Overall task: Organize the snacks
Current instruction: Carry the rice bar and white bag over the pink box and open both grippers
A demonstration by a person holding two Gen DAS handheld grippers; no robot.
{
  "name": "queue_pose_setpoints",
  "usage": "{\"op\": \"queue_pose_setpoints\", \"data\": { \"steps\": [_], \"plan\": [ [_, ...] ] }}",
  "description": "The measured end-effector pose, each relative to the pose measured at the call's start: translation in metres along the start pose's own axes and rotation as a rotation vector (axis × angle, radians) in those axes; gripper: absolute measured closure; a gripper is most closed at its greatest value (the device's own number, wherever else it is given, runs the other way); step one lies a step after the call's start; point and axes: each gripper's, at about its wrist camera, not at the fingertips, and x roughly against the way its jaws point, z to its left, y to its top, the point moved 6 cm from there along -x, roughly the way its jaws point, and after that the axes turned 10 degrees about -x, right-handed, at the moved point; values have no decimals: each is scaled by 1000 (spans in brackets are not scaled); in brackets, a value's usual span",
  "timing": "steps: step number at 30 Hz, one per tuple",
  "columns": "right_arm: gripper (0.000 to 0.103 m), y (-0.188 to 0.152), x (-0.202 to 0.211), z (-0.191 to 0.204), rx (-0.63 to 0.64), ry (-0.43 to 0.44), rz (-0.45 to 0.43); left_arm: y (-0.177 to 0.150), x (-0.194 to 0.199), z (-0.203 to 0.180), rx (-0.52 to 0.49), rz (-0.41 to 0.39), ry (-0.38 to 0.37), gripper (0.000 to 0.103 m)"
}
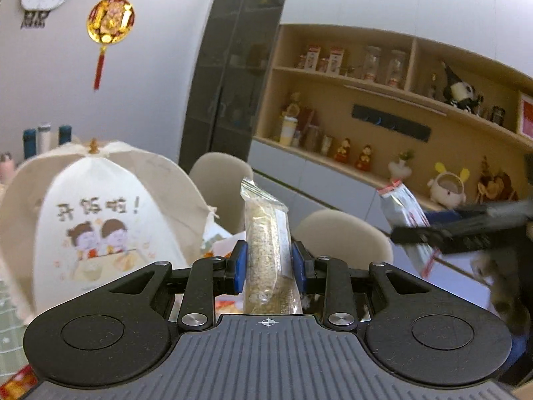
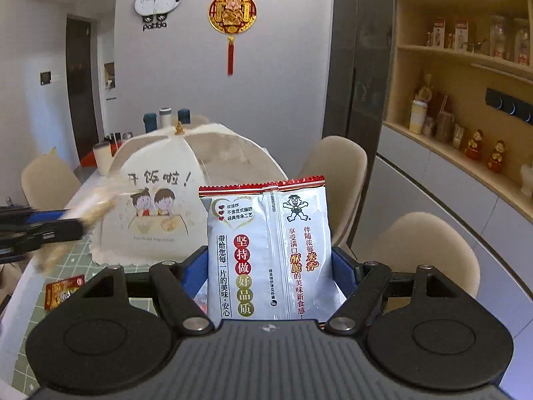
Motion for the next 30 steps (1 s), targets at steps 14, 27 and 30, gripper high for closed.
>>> {"op": "queue_pose_setpoints", "data": {
  "steps": [14, 27, 30],
  "plan": [
    [27, -16, -41, -24, 106, -98, 18, -85, -212, 34, 230, 248, 29, 69],
    [27, 13, -118, -15, -83, 28, 142, -81, -90, 97, 333, 188, 183, 69],
    [18, 16, -165, -1, -149, 83, 229, -93, -62, 124, 366, 191, 255, 69]
  ]
}}
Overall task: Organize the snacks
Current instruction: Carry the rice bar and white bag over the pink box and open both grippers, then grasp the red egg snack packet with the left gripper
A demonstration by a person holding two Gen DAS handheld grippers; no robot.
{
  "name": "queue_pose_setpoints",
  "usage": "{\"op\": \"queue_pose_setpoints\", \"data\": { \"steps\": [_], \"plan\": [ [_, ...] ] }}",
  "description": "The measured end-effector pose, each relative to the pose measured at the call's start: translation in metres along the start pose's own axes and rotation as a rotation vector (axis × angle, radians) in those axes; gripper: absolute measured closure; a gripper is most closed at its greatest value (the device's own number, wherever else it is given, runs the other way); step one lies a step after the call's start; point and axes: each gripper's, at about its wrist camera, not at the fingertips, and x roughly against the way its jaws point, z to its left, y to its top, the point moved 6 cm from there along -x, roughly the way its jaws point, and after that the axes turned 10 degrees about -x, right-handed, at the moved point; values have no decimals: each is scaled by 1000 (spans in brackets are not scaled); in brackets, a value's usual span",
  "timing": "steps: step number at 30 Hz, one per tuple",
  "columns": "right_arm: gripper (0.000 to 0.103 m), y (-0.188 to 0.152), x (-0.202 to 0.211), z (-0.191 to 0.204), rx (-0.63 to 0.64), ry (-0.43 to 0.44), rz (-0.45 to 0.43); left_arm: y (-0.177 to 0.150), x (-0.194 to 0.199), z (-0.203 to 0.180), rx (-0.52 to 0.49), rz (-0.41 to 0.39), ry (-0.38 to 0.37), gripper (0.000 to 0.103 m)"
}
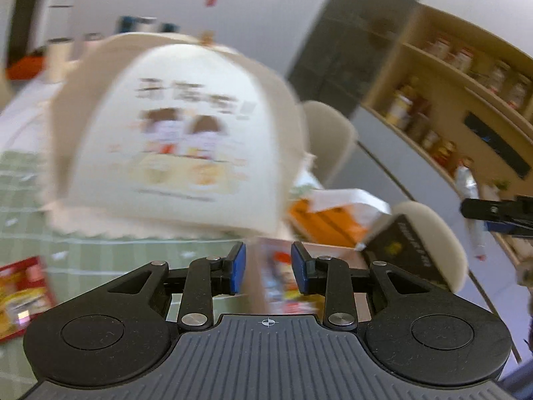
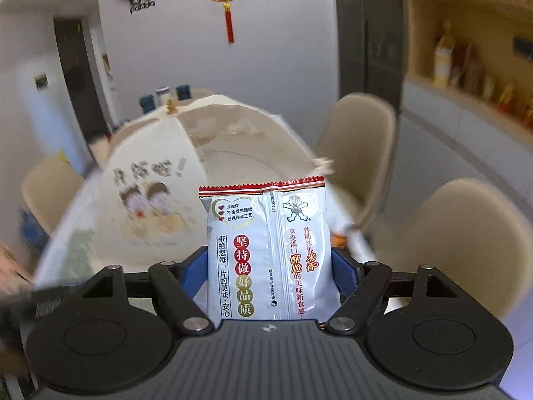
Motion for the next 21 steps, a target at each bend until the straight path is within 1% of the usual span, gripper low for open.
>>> {"op": "queue_pose_setpoints", "data": {
  "steps": [1, 2, 3, 6, 10, 12, 14, 16, 17, 21],
  "plan": [
    [18, -2, -15, 2, -4, -17, 36, -5, 7, 14, 21, 6, 23, 69],
    [19, -7, -28, 3, -9, -58, 58, -11, 14, 27, 37, 10, 40, 69],
    [19, -11, -34, 3, -13, -80, 63, -19, 22, 41, 48, 12, 53, 69],
    [19, -32, -44, 9, -11, -82, 86, -42, 43, 80, 53, 30, 87, 69],
    [19, -65, -46, 19, 23, -106, 104, -74, 60, 138, 99, 93, 182, 69],
    [19, -87, -47, 26, 37, -100, 138, -83, 64, 167, 136, 108, 214, 69],
    [19, -111, -47, 33, 56, -80, 173, -86, 66, 199, 172, 108, 257, 69],
    [19, -141, -46, 41, 79, -71, 202, -83, 65, 229, 187, 96, 314, 69],
    [19, -154, -43, 45, 88, -64, 217, -81, 62, 242, 192, 93, 331, 69],
    [19, -211, -31, 54, 110, -30, 303, -76, 30, 287, 216, 111, 333, 69]
  ]
}}
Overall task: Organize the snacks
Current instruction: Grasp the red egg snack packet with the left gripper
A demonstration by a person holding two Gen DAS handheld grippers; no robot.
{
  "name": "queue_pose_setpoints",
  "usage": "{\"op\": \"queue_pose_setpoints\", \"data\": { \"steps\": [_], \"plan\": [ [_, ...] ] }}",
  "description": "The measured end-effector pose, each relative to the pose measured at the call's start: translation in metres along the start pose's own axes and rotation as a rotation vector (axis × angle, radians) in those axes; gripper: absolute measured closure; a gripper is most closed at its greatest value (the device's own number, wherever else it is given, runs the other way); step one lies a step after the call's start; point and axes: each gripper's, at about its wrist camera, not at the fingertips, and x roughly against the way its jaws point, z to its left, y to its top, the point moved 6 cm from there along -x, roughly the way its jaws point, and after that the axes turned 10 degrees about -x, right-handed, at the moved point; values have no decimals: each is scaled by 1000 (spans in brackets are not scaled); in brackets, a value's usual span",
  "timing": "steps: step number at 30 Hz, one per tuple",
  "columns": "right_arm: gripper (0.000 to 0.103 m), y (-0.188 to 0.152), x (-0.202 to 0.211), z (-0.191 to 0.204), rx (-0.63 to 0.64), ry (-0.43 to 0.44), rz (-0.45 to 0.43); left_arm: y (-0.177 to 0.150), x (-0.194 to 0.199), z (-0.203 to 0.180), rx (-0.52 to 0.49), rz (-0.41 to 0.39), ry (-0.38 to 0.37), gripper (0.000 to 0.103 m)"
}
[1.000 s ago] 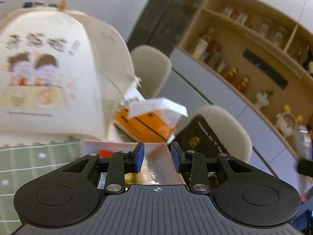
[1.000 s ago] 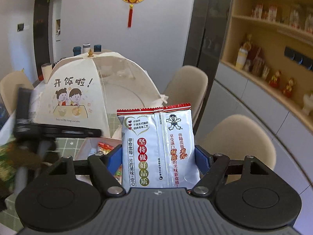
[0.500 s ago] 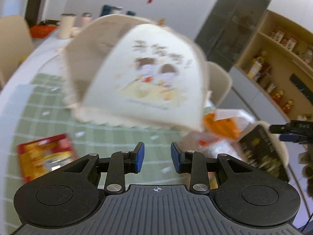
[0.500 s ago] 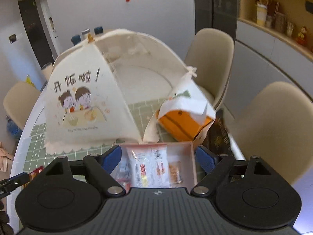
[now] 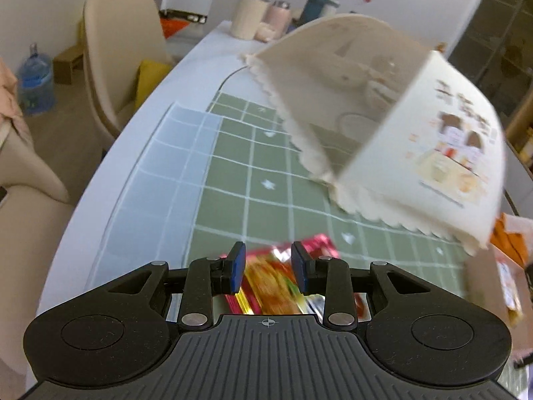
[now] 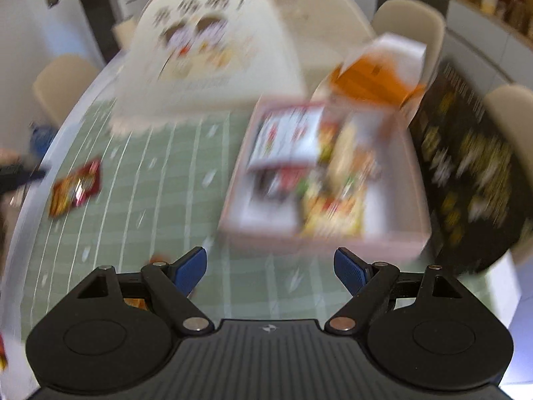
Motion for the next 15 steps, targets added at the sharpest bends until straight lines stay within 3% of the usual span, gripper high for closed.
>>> {"op": "queue_pose_setpoints", "data": {
  "steps": [4, 6, 12, 15],
  "plan": [
    [19, -43, -1, 8, 66, -26, 58, 11, -44, -5, -43, 42, -3, 69],
    [19, -55, -2, 10, 108, -43, 70, 7, -60, -15, -71, 86, -53, 68],
    [19, -57, 3, 14, 195, -35, 56, -23, -41, -44, -50, 107, -160, 69],
    [19, -50, -7, 23, 191, 14, 66, -53, -19, -67, -109, 136, -199, 69]
  ]
}}
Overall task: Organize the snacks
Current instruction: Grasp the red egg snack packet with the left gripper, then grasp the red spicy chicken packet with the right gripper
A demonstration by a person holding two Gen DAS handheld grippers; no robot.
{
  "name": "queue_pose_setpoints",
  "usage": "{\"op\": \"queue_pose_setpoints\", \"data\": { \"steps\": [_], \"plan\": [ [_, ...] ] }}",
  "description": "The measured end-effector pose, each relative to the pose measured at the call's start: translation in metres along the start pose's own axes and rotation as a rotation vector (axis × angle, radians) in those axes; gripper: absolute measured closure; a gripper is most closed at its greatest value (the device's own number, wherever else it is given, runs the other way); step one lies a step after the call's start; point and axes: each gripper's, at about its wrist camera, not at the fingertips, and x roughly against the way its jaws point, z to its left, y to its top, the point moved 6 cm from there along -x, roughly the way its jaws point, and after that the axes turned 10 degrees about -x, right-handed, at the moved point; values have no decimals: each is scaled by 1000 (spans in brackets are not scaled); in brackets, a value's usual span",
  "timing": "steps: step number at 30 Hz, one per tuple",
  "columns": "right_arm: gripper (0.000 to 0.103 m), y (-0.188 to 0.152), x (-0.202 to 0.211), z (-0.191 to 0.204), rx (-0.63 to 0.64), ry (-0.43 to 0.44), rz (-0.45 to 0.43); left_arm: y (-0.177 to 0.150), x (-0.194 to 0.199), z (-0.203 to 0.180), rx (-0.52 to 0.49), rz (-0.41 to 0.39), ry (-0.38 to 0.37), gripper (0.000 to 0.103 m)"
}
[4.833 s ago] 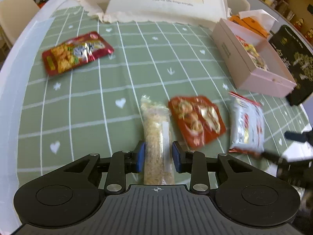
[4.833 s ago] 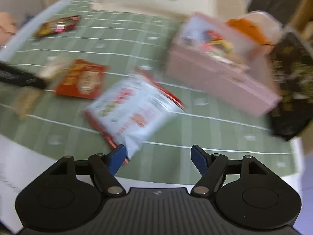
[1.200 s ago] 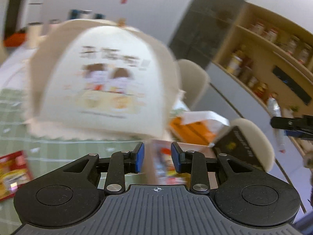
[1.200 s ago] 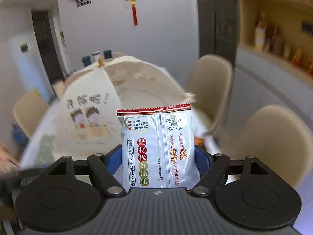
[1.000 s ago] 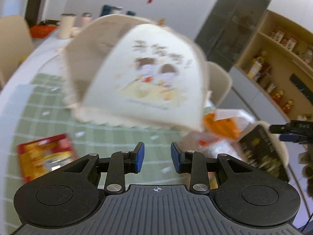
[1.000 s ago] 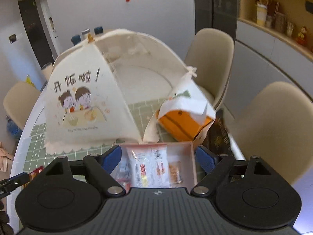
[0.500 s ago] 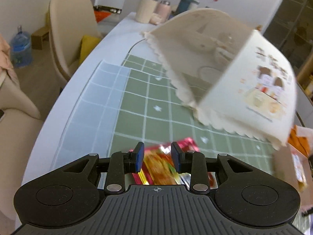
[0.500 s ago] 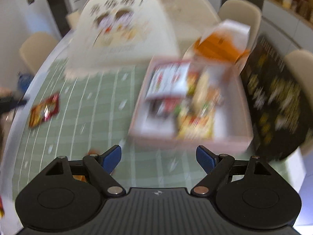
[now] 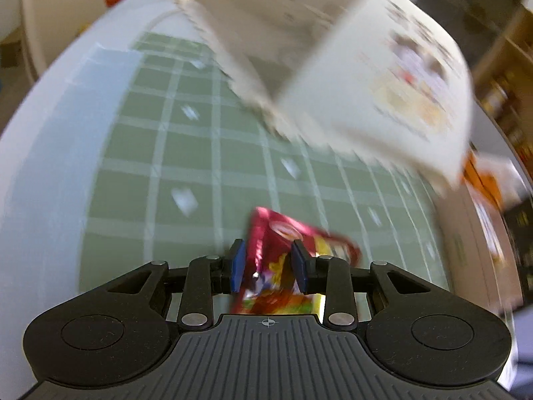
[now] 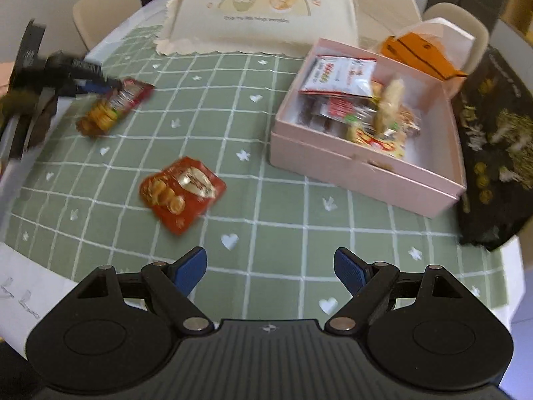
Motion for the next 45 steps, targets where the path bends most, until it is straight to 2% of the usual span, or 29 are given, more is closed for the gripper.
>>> {"op": "queue_pose_setpoints", "data": {
  "steps": [3, 5, 7, 8, 10, 11, 12, 15, 18, 20, 22, 24, 27, 31, 33, 34, 36, 39, 41, 42, 43, 45],
  "plan": [
    [19, 6, -13, 15, 17, 34, 12, -29, 12, -32, -78, 33, -23, 69],
    [19, 7, -19, 24, 30, 43, 19, -39, 25, -57, -166, 25, 37, 69],
    [19, 5, -20, 30, 38, 49, 17, -44, 38, -79, -213, 12, 91, 69],
    [19, 3, -20, 31, 39, 51, 14, -46, 44, -93, -206, 16, 86, 69],
    [19, -3, -19, 29, 31, 45, 12, -52, 46, -121, -178, 57, -6, 69],
    [19, -5, -19, 26, 25, 40, 13, -57, 47, -139, -197, 72, -55, 69],
    [19, -8, -19, 24, 20, 31, 14, -61, 47, -155, -238, 78, -70, 69],
    [19, -20, -20, 10, 26, -24, 7, -78, 39, -201, -420, 103, -53, 67],
    [19, -29, -19, -6, 11, -68, 3, -93, 21, -225, -517, 155, 0, 67],
    [19, -33, -17, -17, -18, -81, 2, -97, 10, -233, -550, 186, 11, 66],
    [19, -36, -16, -27, -49, -90, 4, -99, 7, -244, -587, 185, 7, 60],
    [19, -41, -18, -35, -80, -95, 14, -102, 5, -252, -614, 202, 2, 41],
    [19, -46, -22, -42, -110, -97, 35, -104, 1, -257, -628, 221, -11, 26],
    [19, -50, -25, -43, -107, -99, 50, -101, -1, -256, -610, 221, -25, 24],
    [19, -51, -27, -42, -99, -101, 57, -98, 0, -252, -599, 206, -12, 31],
    [19, -51, -28, -42, -95, -101, 60, -97, 0, -248, -607, 196, 20, 32],
    [18, -51, -31, -40, -100, -99, 64, -96, -1, -239, -619, 188, 71, 28],
    [18, -49, -32, -37, -89, -95, 67, -94, -4, -229, -590, 191, 58, 22],
    [18, -49, -32, -36, -78, -99, 62, -92, -9, -227, -573, 207, 56, 20],
    [18, -49, -32, -35, -77, -100, 59, -92, -12, -226, -560, 219, 48, 24],
    [17, -50, -31, -36, -80, -100, 56, -94, -17, -226, -543, 236, 40, 21],
    [17, -51, -31, -39, -92, -94, 57, -94, -21, -230, -562, 223, 48, 18]
  ]
}}
